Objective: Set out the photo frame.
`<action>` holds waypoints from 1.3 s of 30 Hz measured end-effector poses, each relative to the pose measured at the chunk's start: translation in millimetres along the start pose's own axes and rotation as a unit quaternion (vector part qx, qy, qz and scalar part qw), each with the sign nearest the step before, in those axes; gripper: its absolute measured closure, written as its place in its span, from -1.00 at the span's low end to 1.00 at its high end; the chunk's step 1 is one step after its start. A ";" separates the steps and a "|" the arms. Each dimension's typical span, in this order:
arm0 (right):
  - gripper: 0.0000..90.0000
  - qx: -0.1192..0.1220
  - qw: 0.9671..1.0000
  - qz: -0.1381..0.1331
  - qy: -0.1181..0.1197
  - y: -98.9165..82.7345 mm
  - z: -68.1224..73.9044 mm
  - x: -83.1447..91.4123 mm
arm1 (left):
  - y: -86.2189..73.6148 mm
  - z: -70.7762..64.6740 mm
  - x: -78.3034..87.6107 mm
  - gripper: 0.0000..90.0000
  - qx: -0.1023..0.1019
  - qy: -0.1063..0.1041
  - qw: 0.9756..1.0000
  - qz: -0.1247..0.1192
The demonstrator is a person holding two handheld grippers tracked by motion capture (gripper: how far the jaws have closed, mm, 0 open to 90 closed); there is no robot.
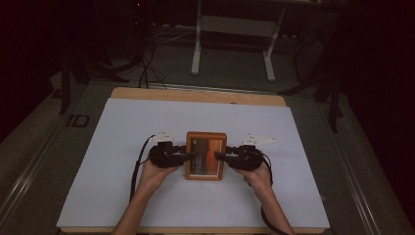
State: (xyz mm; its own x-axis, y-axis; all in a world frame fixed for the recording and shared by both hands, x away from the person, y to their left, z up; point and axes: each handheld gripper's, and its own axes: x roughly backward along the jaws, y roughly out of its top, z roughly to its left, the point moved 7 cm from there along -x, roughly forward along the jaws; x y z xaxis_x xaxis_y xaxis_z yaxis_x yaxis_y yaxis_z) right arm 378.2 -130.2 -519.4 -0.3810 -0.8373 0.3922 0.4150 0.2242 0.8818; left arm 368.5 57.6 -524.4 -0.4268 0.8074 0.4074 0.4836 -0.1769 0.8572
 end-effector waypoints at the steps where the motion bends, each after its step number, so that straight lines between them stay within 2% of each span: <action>1: 0.32 -0.001 1.000 0.001 -0.001 -0.1 -0.2 -0.1 | 0.0 0.2 -0.4 0.31 0.002 0.002 1.000 0.000; 5: 0.22 -0.005 1.000 0.005 -0.007 -0.5 -1.6 -0.6 | -2.6 1.8 -1.7 0.20 0.006 0.011 1.000 0.016; 10: 0.08 -0.018 1.000 -0.001 -0.008 0.4 -5.2 2.1 | -0.9 4.3 1.2 0.11 0.016 0.008 1.000 0.006; 15: 0.01 -0.016 1.000 -0.003 -0.005 1.7 -5.2 4.9 | 0.2 2.8 4.4 0.11 0.014 0.005 1.000 0.003; 18: 0.00 -0.014 1.000 -0.002 0.000 2.5 -3.8 6.3 | 0.0 0.1 5.4 0.23 0.008 -0.002 1.000 0.007; 21: 0.00 -0.006 1.000 0.004 0.003 1.8 -2.6 7.6 | -0.7 -0.1 6.0 0.35 0.002 0.012 1.000 0.013; 24: 0.00 -0.005 1.000 0.009 0.003 0.3 -3.6 9.4 | -1.7 0.5 7.8 0.44 0.000 0.011 1.000 0.015; 28: 0.00 -0.003 1.000 0.013 -0.003 -1.5 -6.7 12.4 | -1.9 0.1 8.3 0.45 0.002 0.011 1.000 0.017; 39: 0.00 0.003 1.000 0.015 0.001 -0.6 -3.8 18.8 | -0.8 0.7 7.4 0.43 -0.001 0.024 1.000 0.013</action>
State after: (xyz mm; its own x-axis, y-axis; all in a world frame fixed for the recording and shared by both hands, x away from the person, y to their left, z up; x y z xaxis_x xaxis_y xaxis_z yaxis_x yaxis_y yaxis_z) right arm 374.0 -148.0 -513.6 -0.3661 -0.8314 0.4180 0.4209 0.2527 0.8712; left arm 365.5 64.1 -522.2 -0.4497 0.7749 0.4443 0.4933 -0.1992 0.8467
